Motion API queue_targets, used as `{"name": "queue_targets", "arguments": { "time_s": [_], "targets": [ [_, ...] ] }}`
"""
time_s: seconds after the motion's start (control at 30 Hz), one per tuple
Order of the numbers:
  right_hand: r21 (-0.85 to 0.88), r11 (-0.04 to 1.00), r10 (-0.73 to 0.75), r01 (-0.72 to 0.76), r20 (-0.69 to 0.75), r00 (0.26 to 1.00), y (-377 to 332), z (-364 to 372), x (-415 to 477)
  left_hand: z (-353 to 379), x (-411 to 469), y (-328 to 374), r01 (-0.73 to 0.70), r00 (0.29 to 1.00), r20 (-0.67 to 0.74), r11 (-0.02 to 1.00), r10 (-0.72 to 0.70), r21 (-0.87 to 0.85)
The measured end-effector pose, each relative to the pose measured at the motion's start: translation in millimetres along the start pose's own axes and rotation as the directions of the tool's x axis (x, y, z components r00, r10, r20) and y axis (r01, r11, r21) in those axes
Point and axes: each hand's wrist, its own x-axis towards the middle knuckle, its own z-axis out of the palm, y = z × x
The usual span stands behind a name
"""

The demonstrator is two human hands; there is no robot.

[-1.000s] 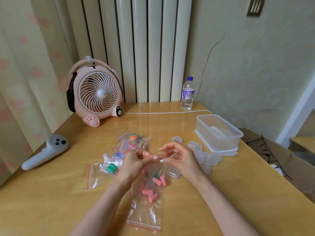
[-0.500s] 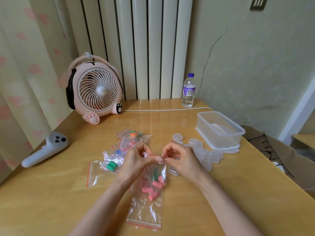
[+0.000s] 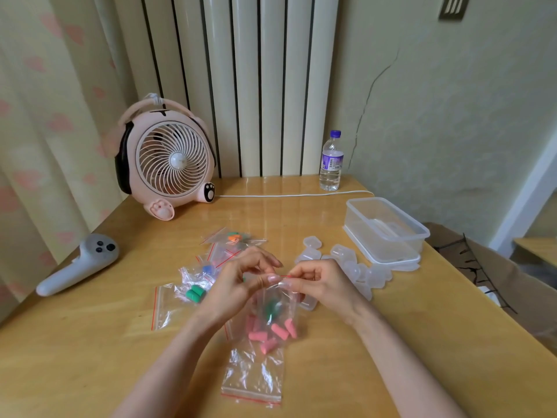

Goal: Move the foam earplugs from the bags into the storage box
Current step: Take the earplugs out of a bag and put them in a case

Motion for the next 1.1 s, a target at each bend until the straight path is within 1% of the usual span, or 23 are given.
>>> {"name": "queue_targets", "arguments": {
  "time_s": [0.1,0.17,0.23,0.3,0.33,0.37,0.43,0.5,0.57,0.63,0.67,0.73,0.77,0.83,0.93,1.0,1.1],
  "targets": [
    [-0.071,0.996,0.058,-0.059,-0.02,0.998,3.0,-3.0,0.9,0.3,-0.6,3.1,-0.015,1.0,-0.018,1.0,0.015,-0.007],
    [-0.089,0.994,0.065,-0.067,-0.025,0.998,2.8,-3.9,1.6,0.2,-1.0,3.0,-0.009,1.0,-0.001,1.0,0.009,-0.019],
    [-0.098,0.992,0.071,-0.074,-0.04,0.997,2.3,-3.7,1.5,-0.7,-0.4,0.1,0.015,1.0,-0.01,1.0,-0.015,0.01],
    [-0.18,0.981,0.067,-0.077,-0.061,0.996,3.1,-3.6,0.9,-2.6,-0.4,-3.9,0.021,0.999,-0.028,0.999,-0.02,0.048],
    [-0.266,0.962,0.052,-0.068,-0.066,0.996,4.4,-3.5,0.8,-3.6,-0.5,-5.0,0.024,0.999,-0.039,0.998,-0.021,0.064],
    [-0.381,0.923,0.028,-0.05,-0.063,0.998,6.2,-3.3,0.7,-4.7,-0.3,-6.1,0.023,0.998,-0.052,0.996,-0.019,0.082],
    [-0.596,0.803,-0.025,-0.016,-0.06,0.998,8.3,-2.8,0.2,-6.7,0.0,-7.6,0.017,0.997,-0.078,0.991,-0.007,0.132],
    [-0.735,0.678,-0.089,0.0,-0.082,0.993,10.2,-3.6,0.8,-7.4,0.2,-9.4,0.009,0.994,-0.109,0.978,0.014,0.208],
    [-0.818,0.575,-0.118,-0.008,-0.092,0.989,12.1,-7.2,1.1,-7.8,0.4,-10.1,0.024,0.984,-0.176,0.966,0.022,0.258],
    [-0.84,0.542,-0.102,-0.009,-0.076,0.992,14.4,-13.1,0.4,-9.1,0.7,-10.0,0.056,0.964,-0.266,0.962,0.017,0.266],
    [-0.846,0.532,-0.129,0.03,-0.046,0.991,16.2,-14.9,0.6,-10.4,0.8,-9.6,0.077,0.952,-0.305,0.965,0.004,0.252],
    [-0.851,0.501,-0.24,0.159,0.04,0.97,23.9,-16.6,3.5,-14.1,1.4,-10.1,0.111,0.932,-0.362,0.967,-0.021,0.227],
    [-0.85,0.484,-0.261,0.207,0.086,0.962,26.5,-15.9,5.0,-15.7,1.3,-10.3,0.116,0.925,-0.379,0.968,-0.023,0.225],
    [-0.856,0.452,-0.217,0.251,0.168,0.962,29.9,-11.1,6.2,-16.4,1.2,-9.6,0.116,0.919,-0.394,0.971,-0.024,0.21],
    [-0.895,0.374,-0.147,0.245,0.203,0.968,35.8,-9.3,7.0,-15.8,1.4,-8.7,0.11,0.913,-0.406,0.978,-0.03,0.175],
    [-0.919,0.343,-0.11,0.194,0.166,0.98,37.2,-13.0,7.4,-16.6,1.6,-8.1,0.109,0.915,-0.401,0.984,-0.044,0.139],
    [-0.952,0.295,-0.063,0.081,0.066,0.996,38.2,-22.7,6.5,-16.9,0.0,-4.2,0.078,0.928,-0.369,0.995,-0.047,0.069]
  ]
}}
